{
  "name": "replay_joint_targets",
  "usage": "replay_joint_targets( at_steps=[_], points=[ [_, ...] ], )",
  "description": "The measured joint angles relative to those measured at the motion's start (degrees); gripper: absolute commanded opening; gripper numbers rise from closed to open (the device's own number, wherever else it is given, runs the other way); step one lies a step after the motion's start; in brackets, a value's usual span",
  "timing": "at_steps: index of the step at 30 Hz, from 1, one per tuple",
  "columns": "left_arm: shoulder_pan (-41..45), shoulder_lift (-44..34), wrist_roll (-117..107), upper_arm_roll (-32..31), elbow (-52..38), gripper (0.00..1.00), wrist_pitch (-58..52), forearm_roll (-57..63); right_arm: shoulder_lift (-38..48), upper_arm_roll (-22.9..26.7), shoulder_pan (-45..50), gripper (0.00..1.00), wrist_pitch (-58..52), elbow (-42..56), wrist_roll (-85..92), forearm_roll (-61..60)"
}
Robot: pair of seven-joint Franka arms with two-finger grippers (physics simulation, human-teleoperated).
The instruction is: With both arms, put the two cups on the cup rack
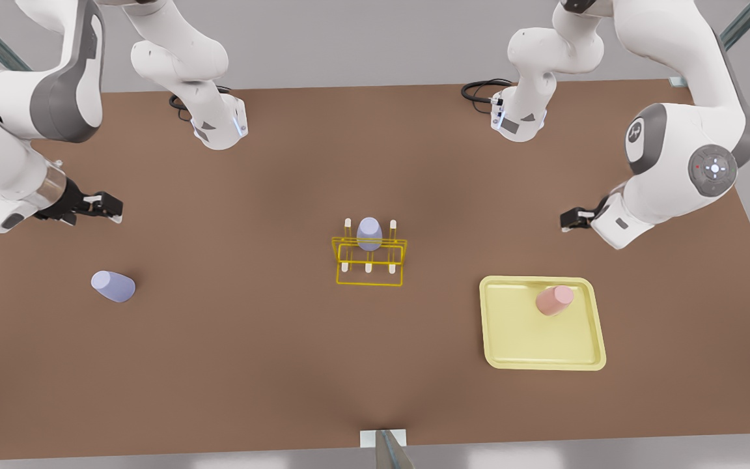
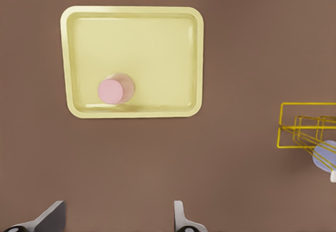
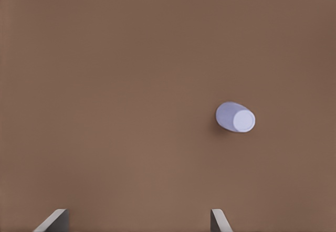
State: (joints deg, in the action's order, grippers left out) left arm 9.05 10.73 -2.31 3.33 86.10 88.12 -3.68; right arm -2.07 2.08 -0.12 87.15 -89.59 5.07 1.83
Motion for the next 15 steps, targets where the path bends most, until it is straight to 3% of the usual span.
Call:
replay_joint_targets(
  at_steps=[4, 7, 10, 15],
  points=[
    [0.5, 1.8, 0.1, 1.5, 0.1, 1.0, 2.3, -0.3, -0.5, 0.1, 1.5, 1.0, 0.5, -0.1, 0.7, -0.1],
    [-1.8, 13.3, 0.5, 2.6, -3.0, 1.0, 7.8, -0.5, -5.4, 0.1, 2.1, 1.0, 1.4, -0.3, 3.0, 1.5],
    [-3.9, 20.9, 2.5, 2.6, -4.9, 1.0, 14.8, -1.1, -13.6, 0.2, -3.3, 1.0, 4.6, -0.3, 5.1, 2.3],
    [-4.3, 21.4, 6.5, 1.4, 4.6, 1.0, 27.7, -1.7, -23.4, 0.1, -9.0, 1.0, 14.0, -0.6, 7.8, 1.6]
  ],
)
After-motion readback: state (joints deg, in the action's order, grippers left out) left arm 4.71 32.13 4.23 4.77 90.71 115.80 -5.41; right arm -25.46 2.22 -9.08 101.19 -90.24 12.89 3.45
